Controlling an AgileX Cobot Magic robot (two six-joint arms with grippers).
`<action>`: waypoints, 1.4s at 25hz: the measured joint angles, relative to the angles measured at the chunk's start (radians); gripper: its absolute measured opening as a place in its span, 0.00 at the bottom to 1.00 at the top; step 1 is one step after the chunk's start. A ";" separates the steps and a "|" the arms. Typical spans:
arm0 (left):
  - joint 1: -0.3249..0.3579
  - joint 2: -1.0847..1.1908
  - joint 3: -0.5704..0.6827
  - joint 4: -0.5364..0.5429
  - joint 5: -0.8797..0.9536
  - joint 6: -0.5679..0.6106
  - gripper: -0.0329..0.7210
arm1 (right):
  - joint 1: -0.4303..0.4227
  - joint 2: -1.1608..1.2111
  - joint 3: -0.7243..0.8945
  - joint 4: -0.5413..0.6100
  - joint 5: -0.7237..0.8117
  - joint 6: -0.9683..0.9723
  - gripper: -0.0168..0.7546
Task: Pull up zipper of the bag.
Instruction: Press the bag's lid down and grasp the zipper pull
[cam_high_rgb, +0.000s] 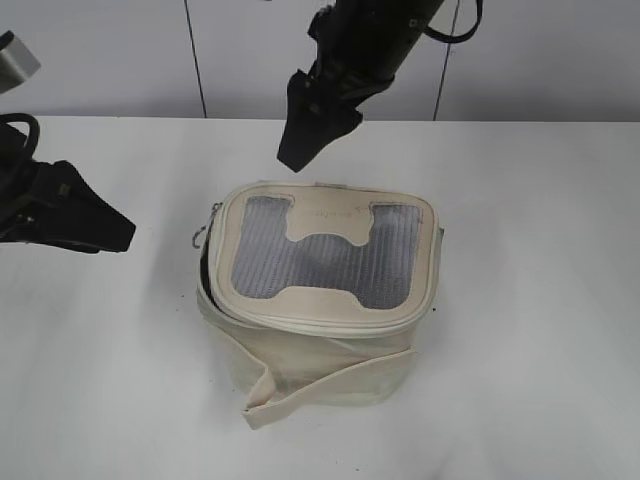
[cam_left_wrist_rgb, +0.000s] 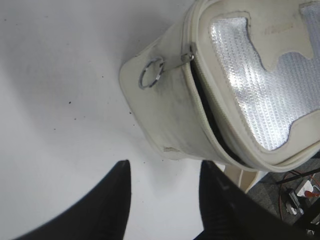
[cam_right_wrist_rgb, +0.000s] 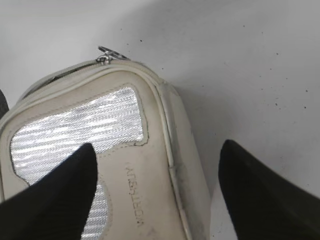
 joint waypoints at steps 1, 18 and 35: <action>-0.001 0.000 0.000 0.000 0.000 0.000 0.51 | 0.000 0.007 0.000 0.004 -0.003 -0.005 0.78; -0.001 0.000 0.000 0.001 -0.007 0.000 0.51 | 0.008 0.118 -0.010 0.132 -0.091 -0.132 0.68; -0.002 0.000 0.000 -0.002 -0.028 0.000 0.51 | 0.008 0.175 -0.017 0.142 -0.041 -0.118 0.46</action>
